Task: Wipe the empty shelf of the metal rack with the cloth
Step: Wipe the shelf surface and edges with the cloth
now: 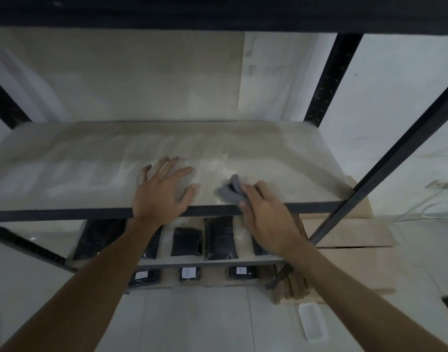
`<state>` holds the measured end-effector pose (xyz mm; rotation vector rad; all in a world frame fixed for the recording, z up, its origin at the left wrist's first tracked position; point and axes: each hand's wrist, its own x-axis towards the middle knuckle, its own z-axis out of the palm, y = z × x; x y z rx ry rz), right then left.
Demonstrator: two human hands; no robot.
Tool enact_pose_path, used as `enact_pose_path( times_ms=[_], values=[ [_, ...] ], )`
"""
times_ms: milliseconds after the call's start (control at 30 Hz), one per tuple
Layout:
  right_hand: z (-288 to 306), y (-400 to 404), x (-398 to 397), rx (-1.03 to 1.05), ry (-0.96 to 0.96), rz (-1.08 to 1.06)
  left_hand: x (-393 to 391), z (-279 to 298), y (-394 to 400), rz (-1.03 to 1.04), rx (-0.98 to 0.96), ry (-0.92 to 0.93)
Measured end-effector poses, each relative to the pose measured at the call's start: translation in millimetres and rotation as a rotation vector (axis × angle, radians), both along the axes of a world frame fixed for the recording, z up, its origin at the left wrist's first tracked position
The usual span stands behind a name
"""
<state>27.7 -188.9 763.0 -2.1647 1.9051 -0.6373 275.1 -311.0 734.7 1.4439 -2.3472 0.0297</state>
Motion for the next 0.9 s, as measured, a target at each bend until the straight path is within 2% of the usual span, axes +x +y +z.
enact_pose_path(
  times_ms=[167, 267, 400, 467, 533, 633, 767, 900],
  values=[
    [11.6, 15.6, 38.2, 0.058, -0.106, 0.169, 4.0, 7.8, 0.6, -0.027, 0.067, 0.112],
    [26.4, -0.8, 20.6, 0.048, -0.217, 0.124, 21.3, 10.7, -0.2, 0.011, 0.005, 0.143],
    [50.9, -71.8, -63.8, -0.037, -0.123, -0.209, 77.5, 12.7, -16.4, 0.111, -0.050, 0.135],
    [57.0, -112.0, -107.5, -0.013, -0.027, -0.425, 99.0, 12.7, -24.5, 0.153, -0.058, 0.082],
    [53.4, -143.0, -139.0, 0.023, -0.015, -0.620, 106.1, 12.4, -29.5, 0.169, -0.042, 0.070],
    [37.4, -174.1, -160.5, 0.076, 0.067, -0.747, 103.5, 10.5, -33.3, 0.159, -0.034, 0.086],
    [26.9, -199.3, -151.7, 0.123, 0.152, -0.704, 106.4, 8.7, -35.2, 0.133, -0.040, 0.093],
    [25.8, -220.9, -104.4, 0.106, 0.209, -0.402, 108.1, 10.2, -30.9, 0.142, -0.033, 0.105]
  ],
)
